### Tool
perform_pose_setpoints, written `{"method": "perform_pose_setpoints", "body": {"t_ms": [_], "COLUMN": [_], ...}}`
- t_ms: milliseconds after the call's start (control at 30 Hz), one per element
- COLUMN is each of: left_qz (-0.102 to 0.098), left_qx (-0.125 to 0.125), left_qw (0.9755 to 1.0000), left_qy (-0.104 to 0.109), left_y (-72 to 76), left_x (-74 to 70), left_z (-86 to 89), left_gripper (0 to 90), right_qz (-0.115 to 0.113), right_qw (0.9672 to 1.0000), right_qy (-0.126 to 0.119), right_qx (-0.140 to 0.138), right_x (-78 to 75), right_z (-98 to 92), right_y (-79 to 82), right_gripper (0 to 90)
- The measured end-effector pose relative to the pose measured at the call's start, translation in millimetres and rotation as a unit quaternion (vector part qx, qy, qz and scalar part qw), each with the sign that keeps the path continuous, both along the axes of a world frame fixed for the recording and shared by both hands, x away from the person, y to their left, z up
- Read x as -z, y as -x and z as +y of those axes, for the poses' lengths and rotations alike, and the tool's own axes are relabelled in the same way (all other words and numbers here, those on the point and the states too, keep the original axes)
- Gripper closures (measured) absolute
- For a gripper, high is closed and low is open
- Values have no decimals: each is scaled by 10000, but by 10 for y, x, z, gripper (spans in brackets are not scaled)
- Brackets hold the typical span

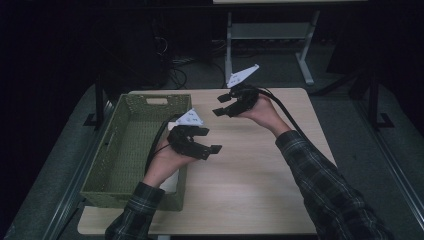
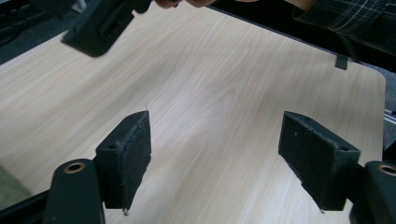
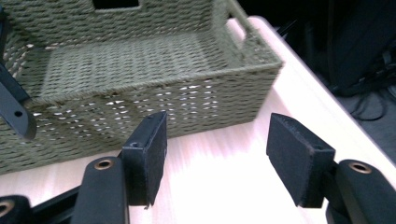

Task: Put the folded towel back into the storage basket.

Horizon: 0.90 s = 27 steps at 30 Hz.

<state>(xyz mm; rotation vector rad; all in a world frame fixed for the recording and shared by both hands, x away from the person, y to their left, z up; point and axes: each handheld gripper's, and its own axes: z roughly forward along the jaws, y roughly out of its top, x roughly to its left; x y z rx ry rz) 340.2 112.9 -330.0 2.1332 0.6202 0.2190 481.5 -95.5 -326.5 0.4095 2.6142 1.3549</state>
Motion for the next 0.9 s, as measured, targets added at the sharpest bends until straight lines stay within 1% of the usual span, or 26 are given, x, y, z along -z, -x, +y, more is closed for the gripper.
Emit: {"method": "perform_pose_setpoints", "body": {"t_ms": [33, 133, 300, 433, 467, 500, 533, 633, 667, 733, 767, 800, 867, 900], "left_qz": [-9, 9, -5, -41, -11, 8, 5, 39, 69, 68, 57, 49, 78, 132], "left_qx": [1, -23, -54, -14, 13, 40, 24, 83, 64, 85, 54, 69, 59, 44], "left_qw": [10000, 10000, 10000, 10000, 9999, 9999, 10000, 9999, 9999, 9999, 9999, 9998, 9998, 9998], "left_qy": [-5, -87, -8, -87, -105, -127, -88, -138, -114, -131, -107, -162, -181, -132], "left_y": [4, 16, 43, 61, 62, 63, 73, 86, 98, 110, 119, 120, 121, 127], "left_x": [17, 64, 155, 229, 248, 274, 303, 379, 418, 477, 511, 540, 603, 636], "left_z": [-41, -155, -334, -462, -490, -523, -557, -625, -660, -702, -728, -741, -779, -801], "left_gripper": [242, 234, 233, 233, 233, 233, 232, 231, 230, 222, 220, 218, 217, 214], "right_qz": [59, 36, 131, 171, 169, 183, 193, 264, 283, 309, 349, 327, 378, 392], "right_qw": [10000, 9998, 9993, 9986, 9984, 9981, 9979, 9967, 9964, 9956, 9950, 9949, 9940, 9936], "right_qy": [0, 23, 33, -8, 5, 21, 14, -26, -26, -28, -23, -21, -6, -8], "right_qx": [51, 170, 362, 508, 536, 585, 620, 772, 800, 888, 931, 951, 1025, 1057], "right_x": [11, 76, 206, 296, 321, 345, 377, 452, 473, 538, 570, 604, 669, 700], "right_z": [-46, -184, -409, -574, -615, -654, -708, -827, -855, -939, -971, -1005, -1062, -1087], "right_y": [12, 43, 93, 147, 164, 182, 198, 238, 245, 277, 290, 306, 340, 359], "right_gripper": [360, 349, 325, 304, 296, 293, 290, 275, 268, 259, 253, 253, 245, 241]}}
